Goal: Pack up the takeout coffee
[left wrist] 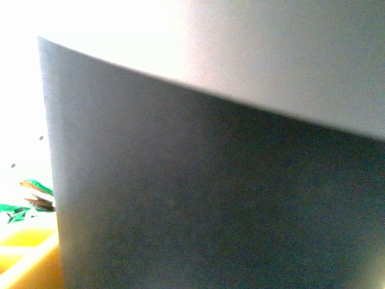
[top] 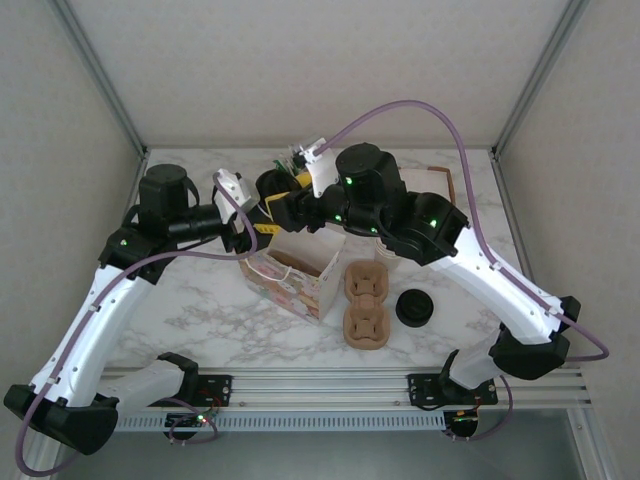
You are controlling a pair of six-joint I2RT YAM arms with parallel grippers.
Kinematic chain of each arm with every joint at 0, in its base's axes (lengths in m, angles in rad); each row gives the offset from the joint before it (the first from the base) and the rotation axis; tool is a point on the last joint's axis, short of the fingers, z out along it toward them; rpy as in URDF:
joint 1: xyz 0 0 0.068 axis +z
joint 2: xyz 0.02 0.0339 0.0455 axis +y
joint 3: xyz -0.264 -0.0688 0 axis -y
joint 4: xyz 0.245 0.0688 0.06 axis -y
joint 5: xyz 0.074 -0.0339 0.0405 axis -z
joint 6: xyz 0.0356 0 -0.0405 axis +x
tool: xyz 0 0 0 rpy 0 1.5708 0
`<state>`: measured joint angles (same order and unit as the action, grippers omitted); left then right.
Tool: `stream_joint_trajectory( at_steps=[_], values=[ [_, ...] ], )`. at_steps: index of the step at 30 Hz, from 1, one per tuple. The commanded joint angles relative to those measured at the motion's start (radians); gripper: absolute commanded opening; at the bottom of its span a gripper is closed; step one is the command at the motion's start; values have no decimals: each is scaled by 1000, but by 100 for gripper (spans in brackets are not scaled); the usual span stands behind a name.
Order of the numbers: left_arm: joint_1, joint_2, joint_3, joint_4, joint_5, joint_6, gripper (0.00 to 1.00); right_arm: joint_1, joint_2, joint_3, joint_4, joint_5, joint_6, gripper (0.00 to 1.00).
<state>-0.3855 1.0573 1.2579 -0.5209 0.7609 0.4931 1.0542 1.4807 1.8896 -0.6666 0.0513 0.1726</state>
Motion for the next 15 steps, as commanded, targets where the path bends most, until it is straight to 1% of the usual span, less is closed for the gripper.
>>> stream_joint_trajectory(
  at_steps=[1, 5, 8, 9, 11, 15],
  values=[
    [-7, -46, 24, 133, 86, -96, 74, 13, 29, -92, -38, -52, 3, 55],
    [-7, -51, 30, 138, 96, -112, 74, 17, 2, -173, 37, -59, 13, 56],
    [-7, -51, 39, 132, 104, -115, 74, 18, -11, -196, 61, -57, 15, 57],
    [-7, -50, 42, 110, 103, -93, 74, 19, -10, -182, 46, -44, 12, 57],
    [-7, -49, 44, 54, 90, -31, 74, 19, -7, -145, 11, -9, 7, 61],
    [-7, -50, 42, -68, 33, 94, 75, 17, 5, -25, -91, 106, 28, 67]
  ],
)
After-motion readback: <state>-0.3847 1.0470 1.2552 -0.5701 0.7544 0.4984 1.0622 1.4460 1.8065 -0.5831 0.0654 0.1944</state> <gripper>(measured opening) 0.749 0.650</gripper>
